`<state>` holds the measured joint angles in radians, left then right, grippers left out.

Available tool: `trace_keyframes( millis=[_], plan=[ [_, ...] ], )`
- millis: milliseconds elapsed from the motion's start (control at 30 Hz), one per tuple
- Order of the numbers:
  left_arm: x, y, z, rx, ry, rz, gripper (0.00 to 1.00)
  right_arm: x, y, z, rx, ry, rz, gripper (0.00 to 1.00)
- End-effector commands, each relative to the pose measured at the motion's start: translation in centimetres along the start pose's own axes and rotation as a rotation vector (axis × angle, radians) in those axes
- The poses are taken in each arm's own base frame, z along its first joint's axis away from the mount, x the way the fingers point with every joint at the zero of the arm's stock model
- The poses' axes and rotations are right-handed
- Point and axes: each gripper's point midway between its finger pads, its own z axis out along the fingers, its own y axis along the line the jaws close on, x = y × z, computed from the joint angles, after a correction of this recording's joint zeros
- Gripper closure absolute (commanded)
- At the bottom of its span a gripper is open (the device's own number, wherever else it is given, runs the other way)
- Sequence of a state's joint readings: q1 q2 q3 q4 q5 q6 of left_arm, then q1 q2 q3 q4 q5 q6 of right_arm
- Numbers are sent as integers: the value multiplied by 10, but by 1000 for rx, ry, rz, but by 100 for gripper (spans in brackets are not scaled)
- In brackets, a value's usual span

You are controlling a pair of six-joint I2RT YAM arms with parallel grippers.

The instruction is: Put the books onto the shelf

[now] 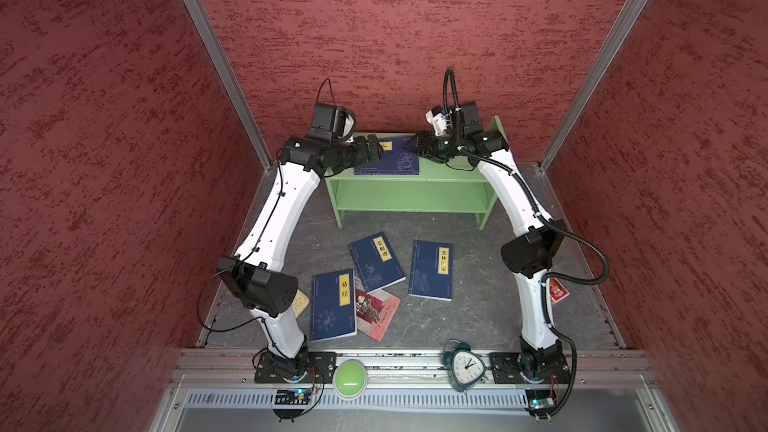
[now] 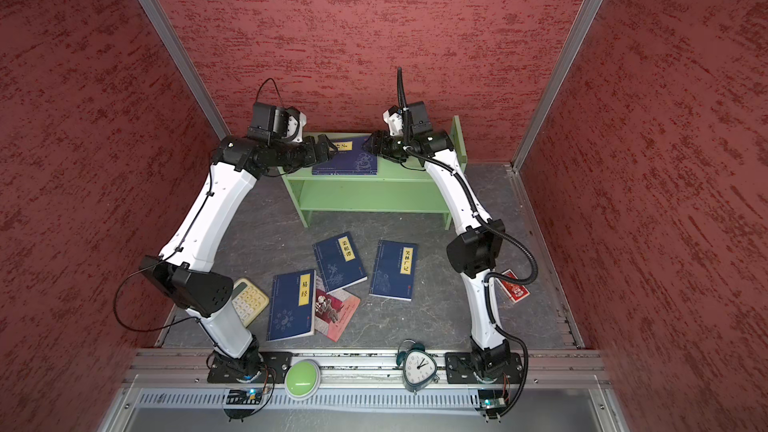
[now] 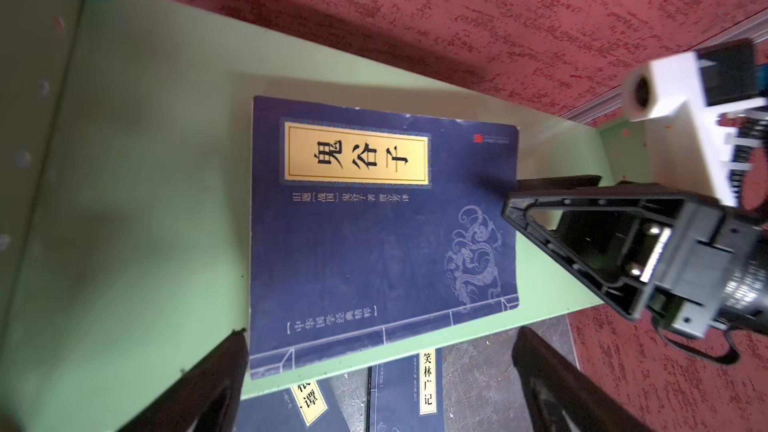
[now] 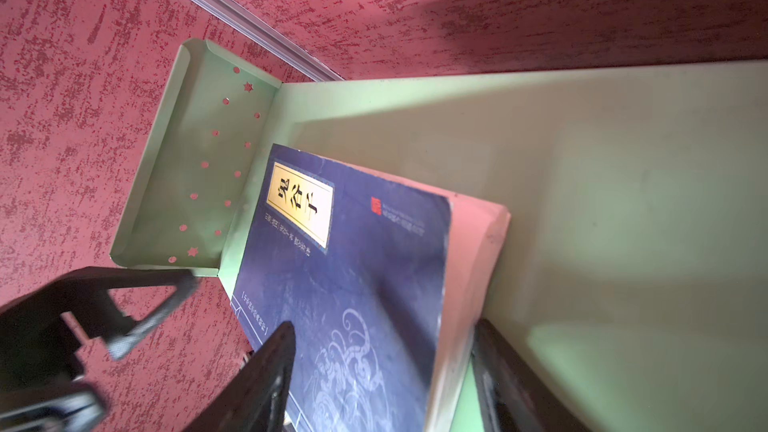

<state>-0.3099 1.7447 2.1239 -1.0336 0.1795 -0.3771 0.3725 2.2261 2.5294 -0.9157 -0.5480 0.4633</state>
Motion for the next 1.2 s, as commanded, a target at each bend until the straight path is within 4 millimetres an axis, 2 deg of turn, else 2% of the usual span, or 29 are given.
trace_keyframes(
  millis=[0, 200, 367, 567, 733, 867, 1067, 1167],
  plan=[
    [-32, -21, -59, 56, -155, 73, 1, 1, 4, 10, -10, -1, -19, 32],
    [-61, -18, -109, 74, -287, 59, 1, 4, 12, 16, -25, -1, -24, 32],
    [-74, -5, -127, 69, -339, 27, 1, 5, 20, 21, -44, -4, -16, 32],
    [-58, 12, -121, 78, -286, -18, 1, 5, 23, 22, -18, -20, 5, 32],
    [-24, 33, -107, 105, -235, -71, 1, 1, 16, 10, 67, -61, 21, 30],
    [-6, 46, -102, 115, -204, -94, 1, 0, 16, -2, 105, -85, 23, 30],
    [-2, 70, -103, 105, -212, -181, 1, 5, 17, -12, 127, -90, 29, 31],
    [-2, 72, -103, 120, -209, -189, 1, 11, 21, -11, 112, -71, 31, 31]
  ],
)
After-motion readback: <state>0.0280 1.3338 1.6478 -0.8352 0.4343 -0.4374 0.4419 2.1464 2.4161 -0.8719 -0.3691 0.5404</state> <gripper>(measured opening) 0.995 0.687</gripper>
